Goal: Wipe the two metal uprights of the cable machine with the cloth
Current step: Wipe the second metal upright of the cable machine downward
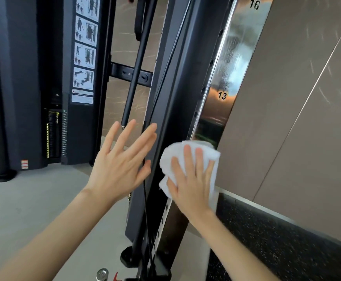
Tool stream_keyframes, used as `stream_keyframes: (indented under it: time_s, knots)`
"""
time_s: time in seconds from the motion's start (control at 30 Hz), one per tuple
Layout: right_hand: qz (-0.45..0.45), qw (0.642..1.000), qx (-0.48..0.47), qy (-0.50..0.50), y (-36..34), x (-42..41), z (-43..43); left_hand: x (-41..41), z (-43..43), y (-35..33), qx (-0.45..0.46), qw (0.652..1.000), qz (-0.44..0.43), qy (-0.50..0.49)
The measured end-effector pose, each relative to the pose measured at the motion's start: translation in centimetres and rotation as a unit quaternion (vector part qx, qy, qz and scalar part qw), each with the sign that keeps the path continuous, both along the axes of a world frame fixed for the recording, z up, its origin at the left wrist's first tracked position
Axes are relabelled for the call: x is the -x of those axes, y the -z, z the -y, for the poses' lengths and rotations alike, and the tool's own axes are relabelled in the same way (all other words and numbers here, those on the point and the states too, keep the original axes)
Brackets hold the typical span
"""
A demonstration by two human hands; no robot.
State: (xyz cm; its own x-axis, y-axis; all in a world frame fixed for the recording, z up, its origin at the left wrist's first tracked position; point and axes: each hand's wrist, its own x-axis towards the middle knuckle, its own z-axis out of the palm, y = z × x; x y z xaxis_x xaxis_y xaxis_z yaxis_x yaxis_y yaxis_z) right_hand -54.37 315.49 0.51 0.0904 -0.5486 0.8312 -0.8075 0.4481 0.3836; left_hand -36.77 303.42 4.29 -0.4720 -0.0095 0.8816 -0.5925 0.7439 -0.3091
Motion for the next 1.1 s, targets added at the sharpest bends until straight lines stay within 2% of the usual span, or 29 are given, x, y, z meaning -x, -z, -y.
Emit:
stream_keyframes:
  time_s: [0.07,0.17,0.3,0.37,0.47,0.57,0.63,0.77,0.87,0.93,1.0,1.1]
  knots:
    - [-0.013,0.999,-0.029,0.009,2.8,0.0,-0.6,-0.1,0.0,0.0,-0.005,1.0,0.002,-0.003]
    - [-0.021,0.999,-0.028,-0.03,0.0,0.5,-1.0,0.2,0.0,-0.1,-0.013,1.0,-0.001,0.001]
    - [0.01,0.993,0.08,-0.085,-10.1,0.9,0.1,0.6,-0.2,0.1,-0.029,1.0,-0.007,0.001]
    - [0.008,0.988,0.12,-0.094,-11.6,1.0,0.7,0.6,-0.2,0.0,-0.04,0.999,-0.009,0.002]
    - [0.016,0.99,0.1,-0.096,-6.3,1.6,0.2,0.7,-0.5,-0.3,-0.047,0.999,-0.001,-0.001]
    - [0.012,0.993,0.018,-0.118,1.6,2.7,-1.4,0.8,-0.8,-0.3,-0.048,0.999,0.013,-0.01]
    - [-0.005,0.991,-0.004,-0.132,3.3,3.7,-1.9,1.0,-0.9,-0.4,-0.051,0.998,0.014,-0.021]
    - [0.038,0.973,0.037,-0.223,-2.3,4.1,-1.7,1.5,-1.3,-0.2,-0.065,0.998,0.001,-0.027]
    - [0.091,0.945,0.1,-0.297,-10.5,4.0,-0.7,1.8,-1.4,-0.3,-0.074,0.997,-0.002,-0.032]
    - [0.106,0.925,0.123,-0.342,-12.7,3.9,-0.5,2.3,-1.7,-0.4,-0.069,0.997,-0.002,-0.035]
    - [0.113,0.914,0.114,-0.373,-10.9,4.3,-0.4,3.1,-2.3,-0.4,-0.055,0.998,0.006,-0.036]
    - [0.128,0.91,0.089,-0.383,-3.9,4.7,-0.9,3.9,-2.9,-0.4,-0.042,0.998,0.02,-0.031]
